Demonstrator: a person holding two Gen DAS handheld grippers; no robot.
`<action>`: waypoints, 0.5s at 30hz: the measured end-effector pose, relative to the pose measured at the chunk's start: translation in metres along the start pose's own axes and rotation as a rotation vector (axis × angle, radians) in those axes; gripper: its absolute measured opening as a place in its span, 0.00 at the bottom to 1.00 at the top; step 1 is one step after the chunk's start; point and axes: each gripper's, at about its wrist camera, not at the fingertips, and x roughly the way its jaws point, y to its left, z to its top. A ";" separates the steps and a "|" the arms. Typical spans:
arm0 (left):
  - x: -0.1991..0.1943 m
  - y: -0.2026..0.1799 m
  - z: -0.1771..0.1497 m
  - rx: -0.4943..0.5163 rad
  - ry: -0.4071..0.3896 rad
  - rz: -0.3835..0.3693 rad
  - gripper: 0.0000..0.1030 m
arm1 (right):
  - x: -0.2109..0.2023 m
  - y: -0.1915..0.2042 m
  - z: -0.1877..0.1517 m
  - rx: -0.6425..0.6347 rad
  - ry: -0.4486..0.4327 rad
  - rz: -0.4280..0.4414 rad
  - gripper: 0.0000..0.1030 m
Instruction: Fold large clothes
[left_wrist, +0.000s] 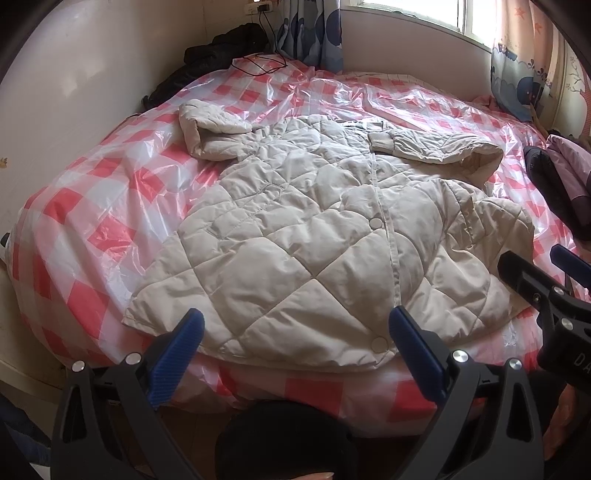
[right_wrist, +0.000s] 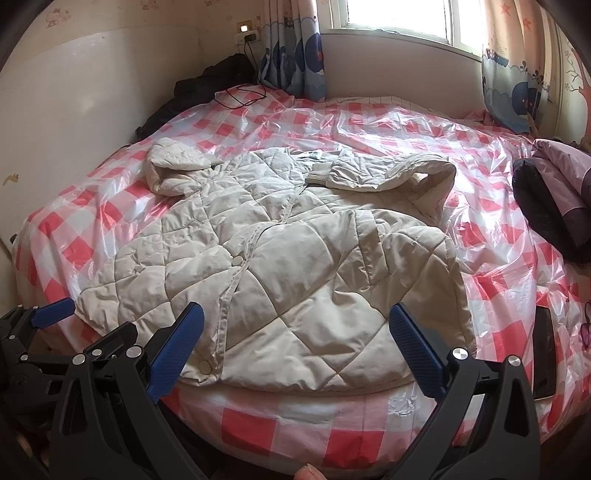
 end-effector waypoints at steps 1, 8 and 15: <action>0.001 -0.001 0.000 -0.001 0.001 0.001 0.93 | 0.001 -0.001 0.000 0.000 0.000 -0.001 0.94; 0.001 -0.001 0.000 0.000 0.002 0.000 0.93 | 0.002 0.002 -0.003 0.001 0.000 -0.001 0.94; 0.002 -0.001 0.000 0.000 0.003 0.000 0.93 | 0.001 0.000 0.000 0.002 0.002 -0.001 0.94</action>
